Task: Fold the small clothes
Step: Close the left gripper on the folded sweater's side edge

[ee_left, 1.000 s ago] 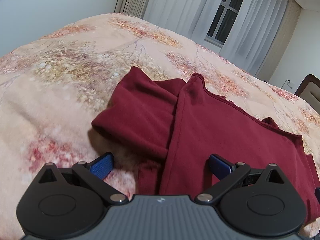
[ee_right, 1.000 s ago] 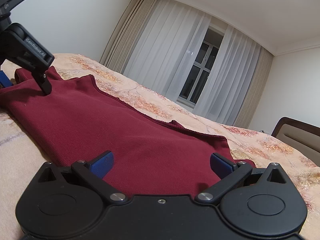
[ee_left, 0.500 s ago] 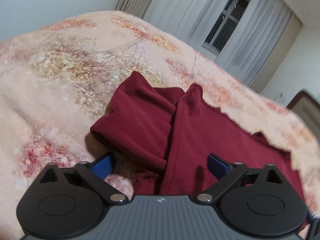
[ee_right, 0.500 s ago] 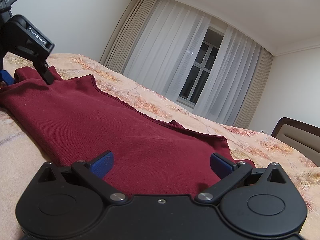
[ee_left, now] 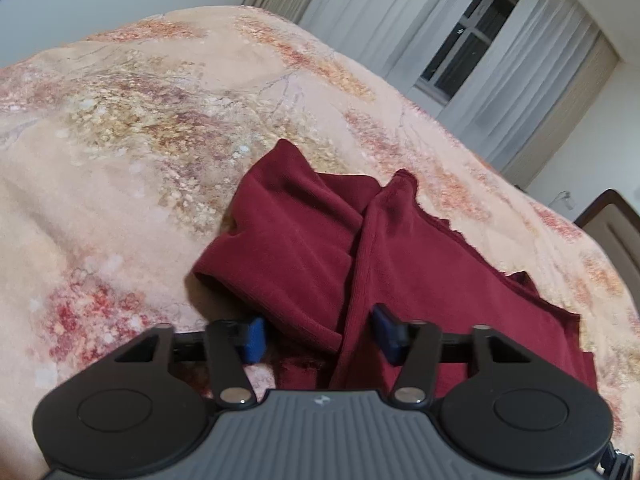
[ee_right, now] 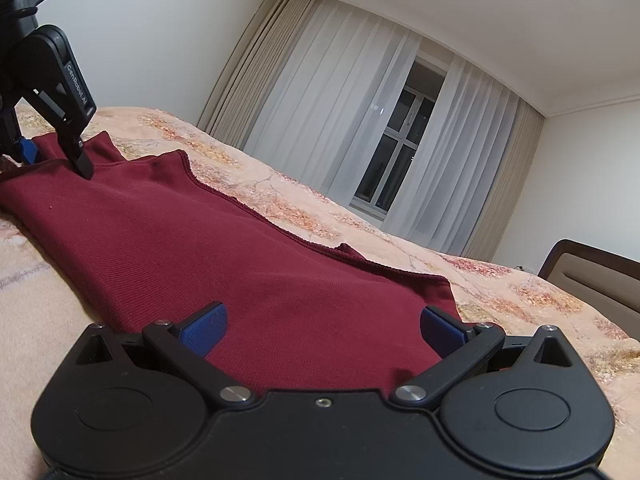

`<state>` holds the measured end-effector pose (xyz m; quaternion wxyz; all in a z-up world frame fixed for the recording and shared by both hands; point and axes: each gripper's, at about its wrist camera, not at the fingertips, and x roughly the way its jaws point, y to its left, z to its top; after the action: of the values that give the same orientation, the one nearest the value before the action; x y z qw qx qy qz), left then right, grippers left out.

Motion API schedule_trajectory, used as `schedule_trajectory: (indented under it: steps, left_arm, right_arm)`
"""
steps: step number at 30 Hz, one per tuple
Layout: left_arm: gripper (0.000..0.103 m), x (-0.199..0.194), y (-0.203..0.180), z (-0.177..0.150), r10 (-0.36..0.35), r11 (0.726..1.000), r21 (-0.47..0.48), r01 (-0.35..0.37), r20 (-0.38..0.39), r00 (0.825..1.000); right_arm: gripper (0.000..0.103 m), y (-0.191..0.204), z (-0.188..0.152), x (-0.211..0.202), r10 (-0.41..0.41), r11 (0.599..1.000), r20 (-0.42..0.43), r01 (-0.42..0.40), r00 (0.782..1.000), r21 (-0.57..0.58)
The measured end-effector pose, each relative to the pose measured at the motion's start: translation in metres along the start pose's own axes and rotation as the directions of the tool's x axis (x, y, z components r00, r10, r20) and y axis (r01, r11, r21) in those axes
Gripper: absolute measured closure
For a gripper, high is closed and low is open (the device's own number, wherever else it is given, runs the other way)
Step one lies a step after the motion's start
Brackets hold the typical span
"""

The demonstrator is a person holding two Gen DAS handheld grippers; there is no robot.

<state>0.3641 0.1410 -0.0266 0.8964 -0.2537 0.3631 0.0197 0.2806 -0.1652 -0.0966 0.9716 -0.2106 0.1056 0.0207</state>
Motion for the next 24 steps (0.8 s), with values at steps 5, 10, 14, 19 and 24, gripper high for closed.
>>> schedule_trajectory:
  steps: [5,10,14,19,24]
  left_arm:
    - [0.058,0.000,-0.002,0.003,0.006,1.000,-0.022,-0.006,-0.016,1.000]
    - [0.058,0.001,-0.003,0.003,0.010,1.000,-0.022,-0.011,-0.017,1.000]
    - [0.060,0.001,-0.002,0.003,-0.001,0.999,-0.038,0.000,-0.021,1.000]
    - [0.066,0.000,-0.002,0.003,-0.001,0.999,-0.035,0.001,-0.022,1.000]
    - [0.075,-0.003,-0.014,0.003,0.033,0.999,0.006,-0.033,-0.017,0.999]
  right_arm:
    - [0.000,0.000,0.000,0.000,0.000,1.000,0.001,0.000,1.000,0.000]
    - [0.001,0.001,0.000,0.000,-0.003,1.000,0.002,0.003,1.000,-0.002]
    - [0.001,0.001,0.000,0.000,-0.003,1.000,0.002,0.003,1.000,-0.002]
    - [0.001,0.001,0.000,0.000,-0.006,1.000,0.005,0.006,1.000,-0.004]
    - [0.000,0.003,-0.001,0.000,-0.011,1.000,0.010,0.011,1.000,-0.005]
